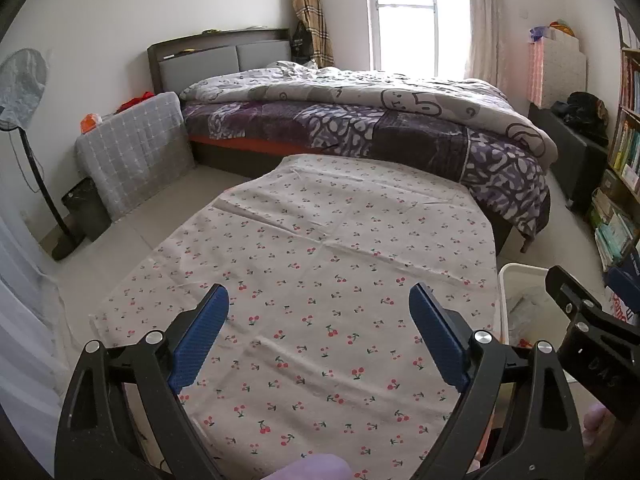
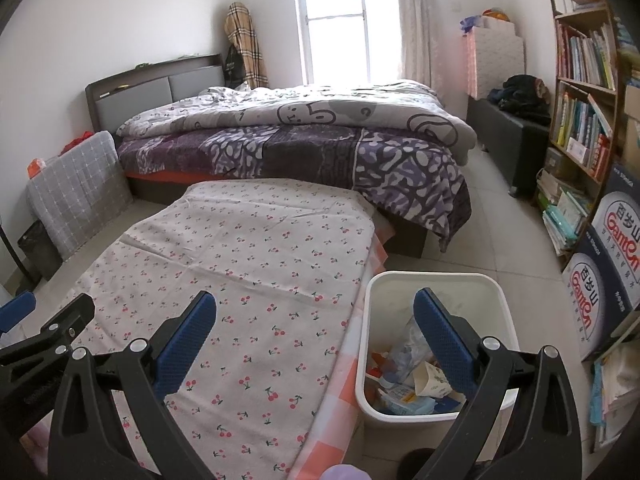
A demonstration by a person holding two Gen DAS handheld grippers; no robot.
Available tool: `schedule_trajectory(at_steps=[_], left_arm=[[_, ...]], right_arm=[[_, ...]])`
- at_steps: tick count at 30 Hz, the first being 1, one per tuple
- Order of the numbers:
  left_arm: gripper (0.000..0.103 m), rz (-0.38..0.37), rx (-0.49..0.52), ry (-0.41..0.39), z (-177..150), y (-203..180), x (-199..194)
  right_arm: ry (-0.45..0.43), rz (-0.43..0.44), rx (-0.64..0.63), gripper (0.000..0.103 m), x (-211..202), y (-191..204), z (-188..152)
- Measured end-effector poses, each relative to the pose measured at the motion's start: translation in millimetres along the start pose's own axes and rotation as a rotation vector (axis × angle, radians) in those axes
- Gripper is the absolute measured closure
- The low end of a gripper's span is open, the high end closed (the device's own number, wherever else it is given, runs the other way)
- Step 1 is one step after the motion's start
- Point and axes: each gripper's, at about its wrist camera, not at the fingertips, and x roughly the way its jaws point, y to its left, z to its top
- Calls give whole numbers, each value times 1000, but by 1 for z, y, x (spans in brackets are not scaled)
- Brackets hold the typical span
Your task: Collect trash
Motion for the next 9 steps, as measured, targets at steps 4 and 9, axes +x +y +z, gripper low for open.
schedule_trajectory(at_steps=[4,9], left_arm=[[10,0,-7,14,1,0,1],[7,3,-43,10,2,5,0]], right_arm=[[-3,-5,-4,7,0,1,0],[-4,-13,-3,7,0,0,1]])
